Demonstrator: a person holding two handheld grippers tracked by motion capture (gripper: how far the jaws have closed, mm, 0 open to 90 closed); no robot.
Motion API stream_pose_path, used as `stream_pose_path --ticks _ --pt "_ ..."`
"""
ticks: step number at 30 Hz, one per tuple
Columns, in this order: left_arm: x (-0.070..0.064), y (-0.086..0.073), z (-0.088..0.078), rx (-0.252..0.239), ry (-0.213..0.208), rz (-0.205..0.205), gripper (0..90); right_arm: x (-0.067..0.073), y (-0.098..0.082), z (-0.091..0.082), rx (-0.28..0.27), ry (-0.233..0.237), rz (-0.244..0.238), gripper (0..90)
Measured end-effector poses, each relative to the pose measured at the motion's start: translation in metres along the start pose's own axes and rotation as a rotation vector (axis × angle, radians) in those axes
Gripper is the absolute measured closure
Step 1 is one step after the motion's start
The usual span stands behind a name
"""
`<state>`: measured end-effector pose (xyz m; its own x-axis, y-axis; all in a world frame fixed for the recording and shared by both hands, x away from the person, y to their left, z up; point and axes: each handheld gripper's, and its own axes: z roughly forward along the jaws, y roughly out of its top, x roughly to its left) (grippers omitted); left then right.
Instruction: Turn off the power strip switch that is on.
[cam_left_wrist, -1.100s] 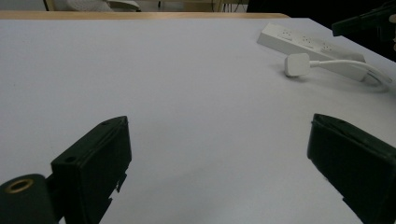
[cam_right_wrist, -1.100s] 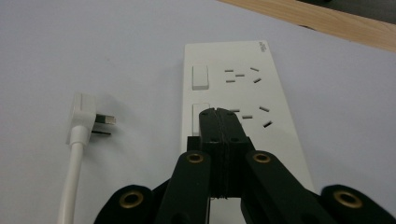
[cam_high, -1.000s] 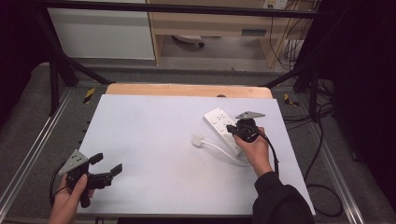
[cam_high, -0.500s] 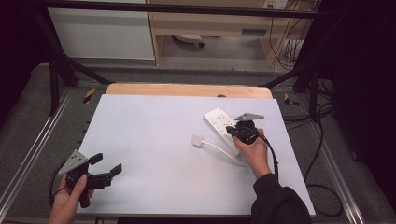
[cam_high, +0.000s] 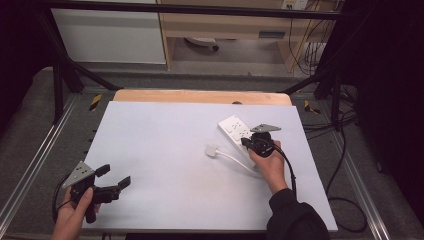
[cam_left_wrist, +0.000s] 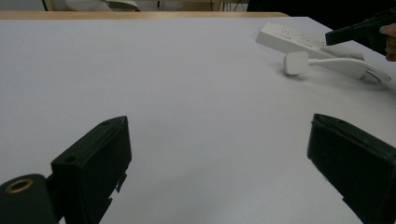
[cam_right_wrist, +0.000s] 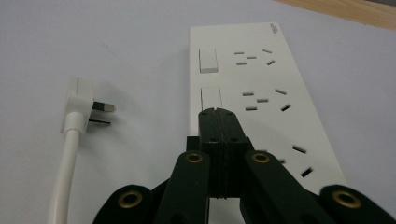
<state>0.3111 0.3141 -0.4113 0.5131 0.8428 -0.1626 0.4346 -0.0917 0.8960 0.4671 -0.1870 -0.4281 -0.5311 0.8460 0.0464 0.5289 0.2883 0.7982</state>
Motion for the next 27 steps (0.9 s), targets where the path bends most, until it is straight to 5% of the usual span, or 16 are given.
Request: stream_pose_path --ticks 27 --pt "0.0002 0.0001 -0.0003 -0.003 0.000 0.001 6.3 0.0008 -0.0005 0.0081 0.013 -0.013 0.005 90.0"
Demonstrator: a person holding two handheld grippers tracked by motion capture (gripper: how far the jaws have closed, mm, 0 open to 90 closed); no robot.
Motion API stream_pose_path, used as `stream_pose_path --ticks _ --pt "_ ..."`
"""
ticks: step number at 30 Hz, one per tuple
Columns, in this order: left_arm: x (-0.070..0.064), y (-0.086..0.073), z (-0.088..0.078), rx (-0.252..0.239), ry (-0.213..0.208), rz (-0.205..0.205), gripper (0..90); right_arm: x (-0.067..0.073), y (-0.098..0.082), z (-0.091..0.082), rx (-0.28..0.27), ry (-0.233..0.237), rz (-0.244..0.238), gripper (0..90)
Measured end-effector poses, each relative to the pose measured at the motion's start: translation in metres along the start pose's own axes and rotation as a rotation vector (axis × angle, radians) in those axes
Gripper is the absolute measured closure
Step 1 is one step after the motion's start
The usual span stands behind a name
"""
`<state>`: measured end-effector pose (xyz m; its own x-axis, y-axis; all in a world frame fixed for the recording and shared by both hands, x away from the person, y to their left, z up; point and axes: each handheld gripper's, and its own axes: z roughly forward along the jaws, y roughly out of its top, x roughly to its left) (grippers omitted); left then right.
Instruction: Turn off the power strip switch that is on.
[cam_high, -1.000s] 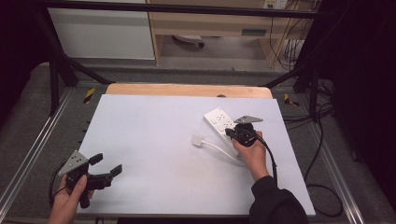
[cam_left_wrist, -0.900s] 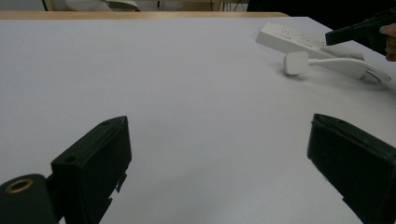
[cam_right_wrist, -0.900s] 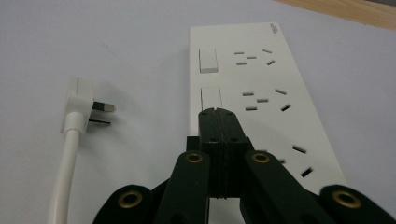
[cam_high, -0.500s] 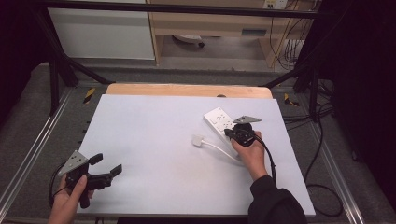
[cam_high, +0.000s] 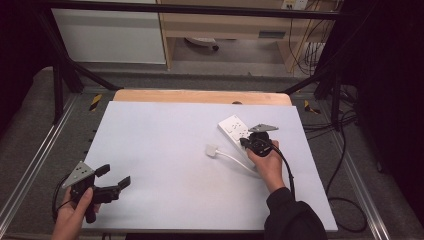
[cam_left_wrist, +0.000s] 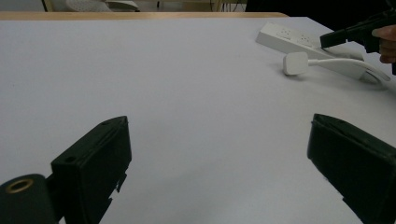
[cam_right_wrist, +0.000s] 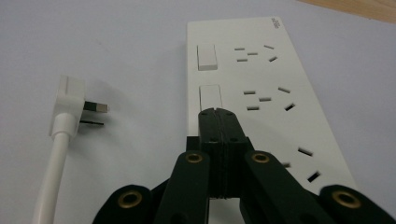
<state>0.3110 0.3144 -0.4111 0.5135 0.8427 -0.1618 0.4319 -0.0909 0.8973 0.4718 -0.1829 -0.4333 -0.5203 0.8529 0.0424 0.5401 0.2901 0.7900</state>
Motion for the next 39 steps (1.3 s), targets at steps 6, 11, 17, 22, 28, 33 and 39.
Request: stream_pose_path --ticks 6,11,17,22,28,33,39 --pt "-0.0001 0.0000 -0.0001 0.000 0.000 0.000 6.3 -0.0005 -0.0003 0.0000 0.002 -0.002 0.000 90.0" --pt "-0.0001 -0.0001 0.0000 0.000 0.000 0.000 6.3 -0.0009 -0.0006 0.0003 0.008 -0.004 0.000 90.0" --pt "-0.0002 0.0000 0.0001 0.002 0.000 0.000 6.3 -0.0007 -0.0007 0.0005 0.008 -0.005 -0.008 90.0" --pt "-0.0002 0.0000 -0.0001 0.002 0.001 0.001 6.3 -0.0007 -0.0007 0.0006 0.006 -0.005 -0.008 90.0" --pt "-0.0005 0.0000 0.0000 0.001 0.000 0.000 6.3 -0.0005 -0.0006 0.0007 0.007 -0.007 -0.011 90.0" --pt "-0.0005 0.0000 -0.0001 0.001 0.001 0.000 6.3 -0.0004 -0.0007 0.0008 0.006 -0.007 -0.011 90.0" --pt "-0.0005 0.0000 -0.0001 0.001 0.001 0.000 6.3 -0.0004 -0.0007 0.0008 0.007 -0.007 -0.010 90.0"
